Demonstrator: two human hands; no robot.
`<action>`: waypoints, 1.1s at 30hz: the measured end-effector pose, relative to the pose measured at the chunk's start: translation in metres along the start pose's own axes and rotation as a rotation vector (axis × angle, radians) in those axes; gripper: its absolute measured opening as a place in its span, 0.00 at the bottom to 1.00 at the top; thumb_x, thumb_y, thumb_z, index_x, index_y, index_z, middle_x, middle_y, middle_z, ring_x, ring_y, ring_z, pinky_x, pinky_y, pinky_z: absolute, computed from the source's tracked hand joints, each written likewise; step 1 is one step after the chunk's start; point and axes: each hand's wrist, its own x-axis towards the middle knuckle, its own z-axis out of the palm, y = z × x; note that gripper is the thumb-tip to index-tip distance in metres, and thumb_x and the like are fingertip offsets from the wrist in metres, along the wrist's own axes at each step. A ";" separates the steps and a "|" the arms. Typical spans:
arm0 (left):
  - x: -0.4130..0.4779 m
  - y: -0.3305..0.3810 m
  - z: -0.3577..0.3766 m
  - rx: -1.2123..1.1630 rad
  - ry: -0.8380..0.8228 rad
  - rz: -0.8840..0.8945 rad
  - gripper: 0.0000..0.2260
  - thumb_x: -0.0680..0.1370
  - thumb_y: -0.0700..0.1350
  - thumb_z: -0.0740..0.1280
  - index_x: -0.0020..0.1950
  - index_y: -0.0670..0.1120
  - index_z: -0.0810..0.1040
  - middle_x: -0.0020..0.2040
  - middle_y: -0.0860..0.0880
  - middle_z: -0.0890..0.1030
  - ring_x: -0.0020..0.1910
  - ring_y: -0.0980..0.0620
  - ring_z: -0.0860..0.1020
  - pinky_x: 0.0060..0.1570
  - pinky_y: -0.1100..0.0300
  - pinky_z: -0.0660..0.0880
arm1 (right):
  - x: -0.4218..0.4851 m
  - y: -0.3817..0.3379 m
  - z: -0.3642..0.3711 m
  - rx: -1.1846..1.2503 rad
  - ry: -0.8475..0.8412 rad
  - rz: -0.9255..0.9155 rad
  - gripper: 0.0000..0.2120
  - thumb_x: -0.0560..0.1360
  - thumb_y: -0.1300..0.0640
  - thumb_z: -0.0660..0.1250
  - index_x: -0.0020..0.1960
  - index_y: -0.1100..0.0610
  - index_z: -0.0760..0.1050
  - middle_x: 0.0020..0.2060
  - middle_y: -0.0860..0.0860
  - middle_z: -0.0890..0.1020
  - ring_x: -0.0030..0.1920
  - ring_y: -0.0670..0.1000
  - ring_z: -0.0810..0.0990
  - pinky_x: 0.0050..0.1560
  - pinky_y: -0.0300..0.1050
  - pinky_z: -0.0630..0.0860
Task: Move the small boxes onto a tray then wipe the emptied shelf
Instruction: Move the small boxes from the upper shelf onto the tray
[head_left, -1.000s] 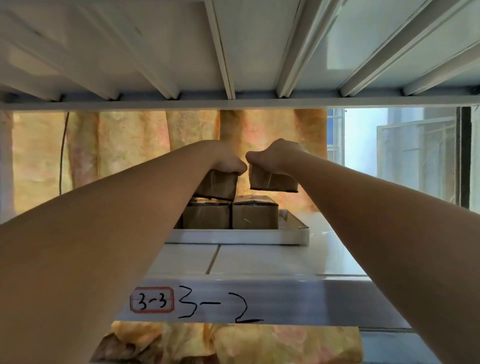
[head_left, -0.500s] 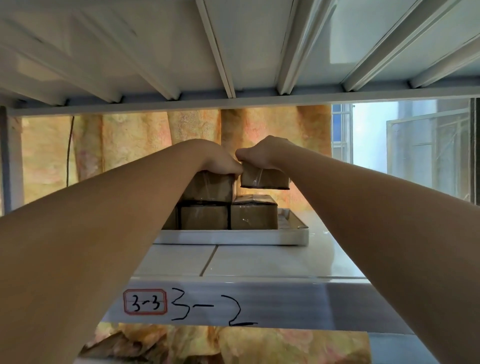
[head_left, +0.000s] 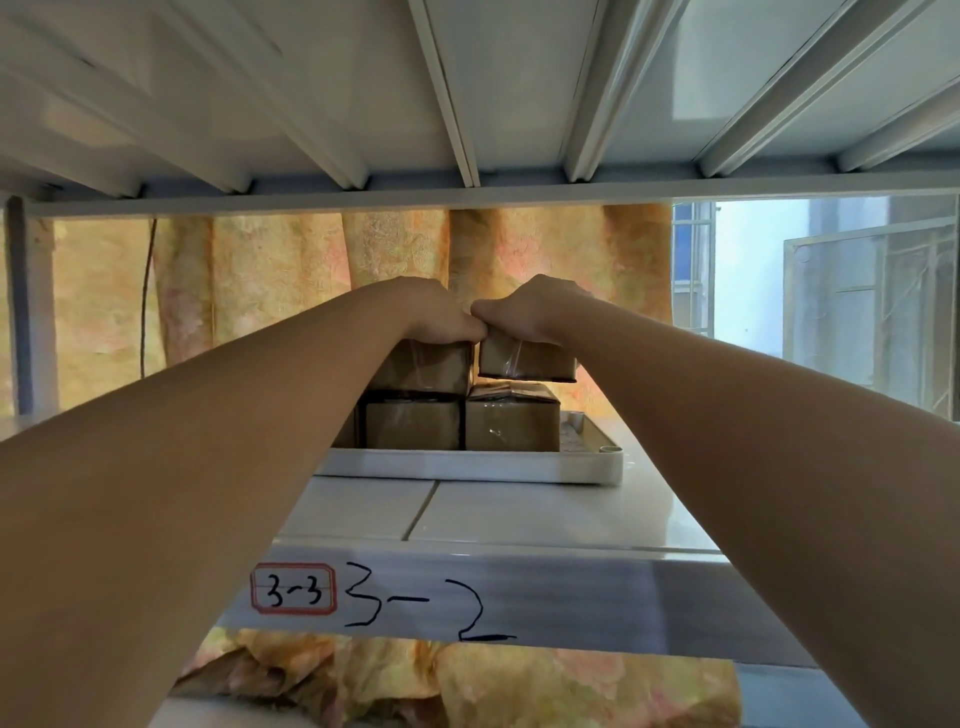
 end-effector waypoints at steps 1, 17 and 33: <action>0.001 0.000 0.001 -0.003 0.013 -0.005 0.26 0.75 0.60 0.59 0.62 0.40 0.73 0.57 0.41 0.74 0.47 0.48 0.69 0.44 0.58 0.65 | 0.001 0.001 0.001 0.012 -0.005 -0.001 0.26 0.68 0.32 0.58 0.46 0.56 0.69 0.33 0.52 0.70 0.33 0.51 0.70 0.29 0.42 0.63; 0.002 -0.018 0.009 -0.130 0.046 0.007 0.29 0.78 0.61 0.52 0.61 0.37 0.75 0.61 0.37 0.75 0.50 0.44 0.73 0.42 0.57 0.67 | -0.006 0.013 0.010 -0.006 0.007 -0.026 0.48 0.55 0.21 0.52 0.54 0.59 0.76 0.43 0.56 0.76 0.41 0.59 0.78 0.41 0.48 0.78; 0.005 -0.022 0.011 -0.099 0.140 0.016 0.22 0.77 0.58 0.58 0.31 0.42 0.69 0.31 0.46 0.69 0.29 0.52 0.67 0.28 0.58 0.60 | -0.011 0.004 -0.014 0.019 -0.302 -0.041 0.29 0.65 0.27 0.62 0.41 0.55 0.72 0.41 0.55 0.79 0.40 0.56 0.81 0.34 0.44 0.78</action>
